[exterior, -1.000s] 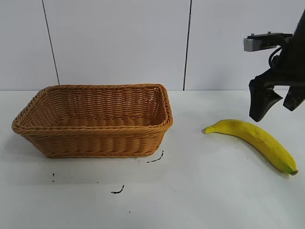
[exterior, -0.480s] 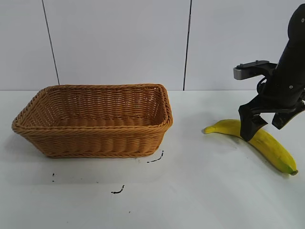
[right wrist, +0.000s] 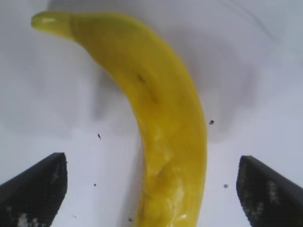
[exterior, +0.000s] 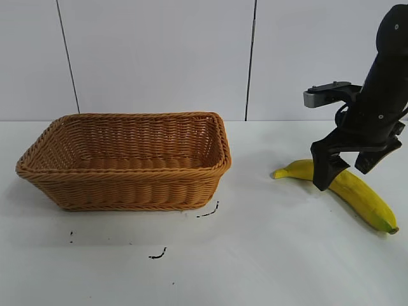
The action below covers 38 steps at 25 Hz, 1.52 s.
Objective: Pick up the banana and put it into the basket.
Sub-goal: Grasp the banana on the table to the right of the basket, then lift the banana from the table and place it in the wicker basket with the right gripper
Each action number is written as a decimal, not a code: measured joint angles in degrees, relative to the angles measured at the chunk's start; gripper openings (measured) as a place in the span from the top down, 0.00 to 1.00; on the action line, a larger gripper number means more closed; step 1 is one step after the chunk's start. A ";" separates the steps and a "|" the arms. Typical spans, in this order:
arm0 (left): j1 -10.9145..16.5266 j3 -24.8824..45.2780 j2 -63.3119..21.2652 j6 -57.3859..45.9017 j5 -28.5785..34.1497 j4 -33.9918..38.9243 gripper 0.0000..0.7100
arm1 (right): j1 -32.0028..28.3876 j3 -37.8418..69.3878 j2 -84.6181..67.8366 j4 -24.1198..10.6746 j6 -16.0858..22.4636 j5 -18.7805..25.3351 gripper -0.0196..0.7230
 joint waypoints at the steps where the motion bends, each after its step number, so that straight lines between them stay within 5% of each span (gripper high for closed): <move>1: 0.00 0.00 0.00 0.00 0.00 0.00 0.02 | 0.00 0.00 0.39 -0.16 0.22 0.00 0.04; 15: 0.00 0.00 0.00 0.00 0.00 0.00 0.02 | 0.00 0.00 2.09 -3.72 4.90 -0.42 0.04; 22: 0.00 0.00 0.00 0.00 0.00 0.00 0.02 | 0.00 0.00 2.09 -4.21 7.46 0.23 0.20; 26: 0.00 0.00 0.00 0.00 0.00 0.00 0.02 | 0.00 0.00 2.09 -4.21 8.17 0.36 0.38; 28: 0.00 0.00 0.00 0.00 0.00 0.00 0.02 | 0.00 0.00 2.09 -4.21 8.36 0.42 0.55; 35: 0.00 0.00 0.00 0.00 0.00 0.00 0.02 | 0.00 -0.20 1.96 -4.20 8.57 1.33 0.54; 38: 0.00 0.00 0.00 0.00 0.00 0.00 0.02 | 0.00 -1.98 0.35 -4.24 8.73 5.52 0.54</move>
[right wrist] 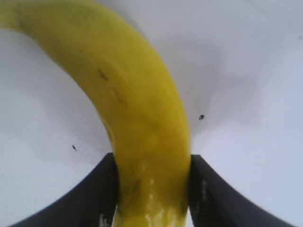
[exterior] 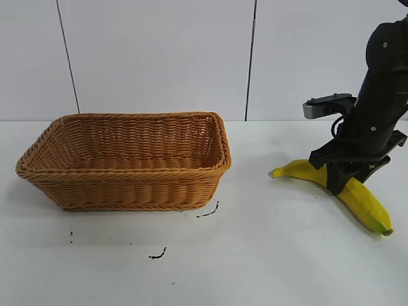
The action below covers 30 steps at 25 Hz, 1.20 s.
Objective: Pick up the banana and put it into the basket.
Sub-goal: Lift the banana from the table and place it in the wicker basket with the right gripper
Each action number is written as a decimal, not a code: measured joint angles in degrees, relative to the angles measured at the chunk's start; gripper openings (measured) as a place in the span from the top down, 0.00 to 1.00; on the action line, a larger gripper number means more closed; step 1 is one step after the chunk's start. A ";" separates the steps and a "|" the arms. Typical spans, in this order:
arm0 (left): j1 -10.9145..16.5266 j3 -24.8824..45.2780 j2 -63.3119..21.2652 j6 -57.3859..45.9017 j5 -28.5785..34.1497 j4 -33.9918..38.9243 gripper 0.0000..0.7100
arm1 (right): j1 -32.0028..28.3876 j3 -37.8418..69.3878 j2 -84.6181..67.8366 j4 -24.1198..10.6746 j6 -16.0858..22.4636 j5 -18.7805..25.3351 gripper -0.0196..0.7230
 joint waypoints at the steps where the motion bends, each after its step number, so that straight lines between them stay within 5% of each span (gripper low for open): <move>1: 0.00 0.00 0.00 0.00 0.00 0.00 0.02 | 0.00 -1.24 -1.01 0.00 0.00 1.67 0.54; 7: 0.00 0.00 0.00 0.00 0.00 0.00 0.02 | 1.00 -10.64 -5.43 0.32 0.00 14.00 0.54; 19: 0.00 0.00 0.00 0.00 0.00 0.00 0.02 | 9.22 -32.95 0.85 0.75 -1.62 21.21 0.54; 26: 0.00 0.00 0.00 0.00 0.00 0.00 0.02 | 17.23 -45.25 7.74 0.70 -10.14 20.57 0.54; 30: 0.00 0.00 0.00 0.00 0.00 0.00 0.02 | 23.35 -45.78 9.55 0.70 -16.23 14.85 0.54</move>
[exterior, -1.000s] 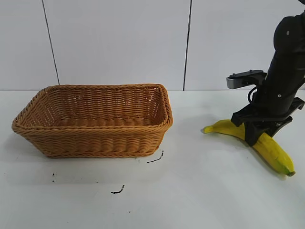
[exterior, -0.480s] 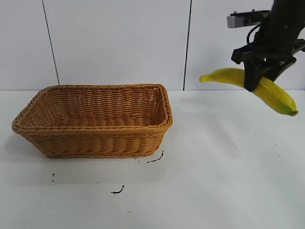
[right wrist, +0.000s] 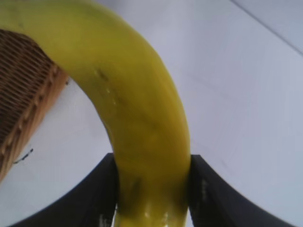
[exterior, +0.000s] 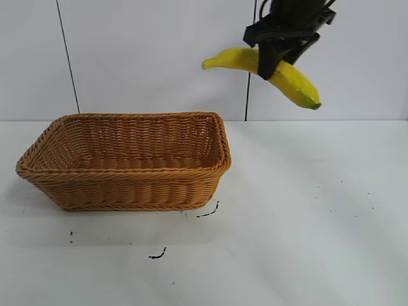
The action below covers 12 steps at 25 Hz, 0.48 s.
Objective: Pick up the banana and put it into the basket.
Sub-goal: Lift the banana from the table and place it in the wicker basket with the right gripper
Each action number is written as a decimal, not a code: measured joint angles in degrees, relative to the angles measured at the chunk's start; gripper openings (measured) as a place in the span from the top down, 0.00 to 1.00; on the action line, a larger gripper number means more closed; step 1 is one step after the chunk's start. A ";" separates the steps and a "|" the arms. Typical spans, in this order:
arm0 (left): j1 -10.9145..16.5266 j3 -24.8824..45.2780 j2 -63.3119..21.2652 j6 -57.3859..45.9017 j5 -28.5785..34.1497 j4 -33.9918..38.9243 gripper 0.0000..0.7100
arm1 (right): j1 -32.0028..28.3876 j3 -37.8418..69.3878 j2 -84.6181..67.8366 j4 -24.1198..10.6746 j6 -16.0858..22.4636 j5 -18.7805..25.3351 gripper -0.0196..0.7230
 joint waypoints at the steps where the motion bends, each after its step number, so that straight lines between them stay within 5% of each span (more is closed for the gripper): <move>1: 0.00 0.00 0.00 0.00 0.00 0.00 0.02 | 1.35 0.00 0.13 0.00 -1.31 -1.84 0.54; 7: 0.00 0.00 0.00 0.00 0.00 0.00 0.02 | 7.99 -0.33 2.90 -0.31 -11.25 -9.50 0.54; 12: 0.00 0.00 0.00 0.00 0.00 0.00 0.02 | 8.64 -0.33 7.22 -0.35 -13.27 -12.51 0.54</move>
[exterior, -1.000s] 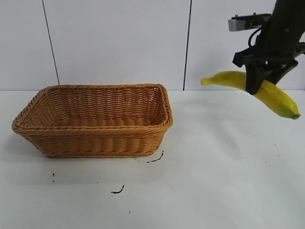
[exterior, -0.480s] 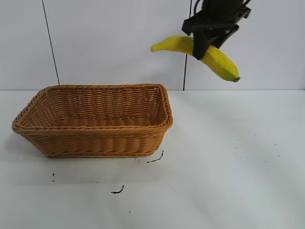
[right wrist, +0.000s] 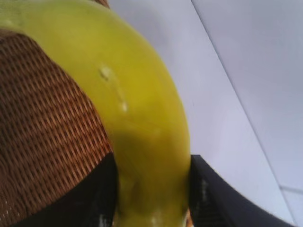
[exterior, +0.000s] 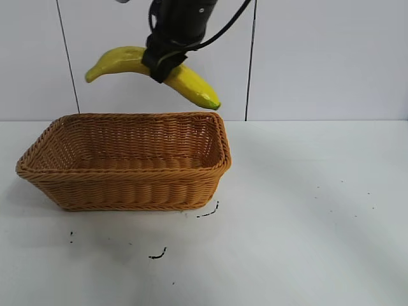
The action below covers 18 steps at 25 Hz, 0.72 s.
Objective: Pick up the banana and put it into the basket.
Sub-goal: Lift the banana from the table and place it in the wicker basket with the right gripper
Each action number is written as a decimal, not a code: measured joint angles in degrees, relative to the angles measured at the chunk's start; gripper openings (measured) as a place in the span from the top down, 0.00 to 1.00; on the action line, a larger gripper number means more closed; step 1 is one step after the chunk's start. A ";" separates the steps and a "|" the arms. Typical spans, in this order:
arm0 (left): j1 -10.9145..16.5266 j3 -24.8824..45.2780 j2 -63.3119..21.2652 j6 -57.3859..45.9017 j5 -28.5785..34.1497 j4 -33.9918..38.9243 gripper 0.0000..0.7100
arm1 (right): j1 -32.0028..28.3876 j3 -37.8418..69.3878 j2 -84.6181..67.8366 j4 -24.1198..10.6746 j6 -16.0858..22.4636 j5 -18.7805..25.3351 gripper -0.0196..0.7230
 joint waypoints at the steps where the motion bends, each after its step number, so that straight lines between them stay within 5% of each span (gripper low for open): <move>1: 0.00 0.00 0.00 0.00 0.00 0.00 0.02 | 0.00 0.00 0.86 -0.31 -0.06 -0.75 0.54; 7: 0.00 0.00 0.00 0.00 0.00 0.00 0.02 | 0.00 0.00 4.46 -0.48 -0.06 -4.76 0.54; 18: 0.00 0.00 0.00 0.00 0.00 0.00 0.02 | 0.00 0.00 5.77 0.57 -0.06 -5.19 0.54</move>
